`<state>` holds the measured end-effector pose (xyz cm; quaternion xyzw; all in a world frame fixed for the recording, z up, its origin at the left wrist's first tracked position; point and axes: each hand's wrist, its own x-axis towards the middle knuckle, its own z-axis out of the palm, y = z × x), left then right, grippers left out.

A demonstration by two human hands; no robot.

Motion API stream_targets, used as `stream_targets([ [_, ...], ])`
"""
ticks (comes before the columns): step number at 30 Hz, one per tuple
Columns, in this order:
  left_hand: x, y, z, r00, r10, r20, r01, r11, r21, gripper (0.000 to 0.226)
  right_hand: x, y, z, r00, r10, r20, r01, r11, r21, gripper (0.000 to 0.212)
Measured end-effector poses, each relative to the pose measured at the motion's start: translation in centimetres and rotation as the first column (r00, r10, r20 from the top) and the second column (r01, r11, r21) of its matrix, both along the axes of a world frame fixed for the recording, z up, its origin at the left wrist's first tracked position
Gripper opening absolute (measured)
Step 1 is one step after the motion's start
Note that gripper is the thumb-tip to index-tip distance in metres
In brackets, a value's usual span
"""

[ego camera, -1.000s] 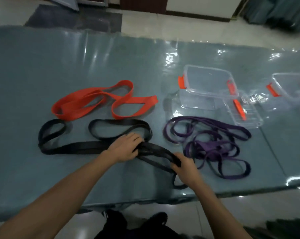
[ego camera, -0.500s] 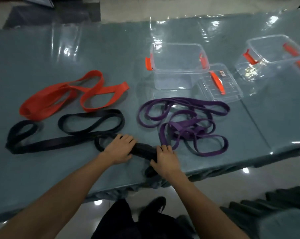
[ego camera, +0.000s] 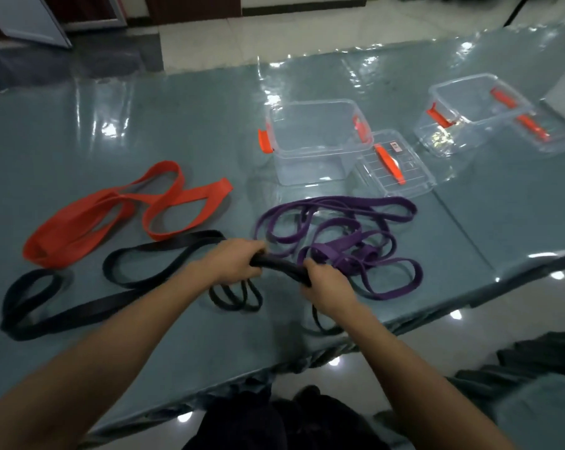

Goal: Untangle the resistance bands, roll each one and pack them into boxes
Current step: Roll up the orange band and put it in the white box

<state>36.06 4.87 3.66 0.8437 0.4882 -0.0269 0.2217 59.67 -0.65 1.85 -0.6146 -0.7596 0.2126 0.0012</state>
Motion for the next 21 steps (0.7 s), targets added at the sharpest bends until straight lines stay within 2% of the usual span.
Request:
stream_targets([
  [4,3.5,5.4,6.1,0.994,-0.047,0.099,0.037,0.994,0.105,0.022,4.3,3.8,5.8,0.987,-0.075,-0.142,0.106,0.968,0.228,0.025],
  [7,8.4,8.1,9.5,0.976,-0.124,0.181,0.098,0.985,0.145,0.017,9.2,5.5,8.4,0.98,-0.133,-0.147,0.175,0.928,0.328,0.022],
  [9,12.4,9.4,10.7,0.969,-0.177,0.173,0.143,0.971,0.191,0.019,13.0,6.2,9.0,0.975,-0.183,-0.126,0.217,0.907,0.36,0.024],
  [14,24.3,11.5,9.9,0.949,-0.284,0.14,0.242,0.936,0.256,0.018,23.6,5.9,8.9,0.945,-0.307,-0.109,0.324,0.856,0.404,0.024],
  [21,43.7,11.9,6.8,0.921,-0.363,0.144,0.343,0.928,0.143,0.016,41.3,3.0,6.4,0.891,-0.444,-0.1,0.45,0.828,0.334,0.022],
])
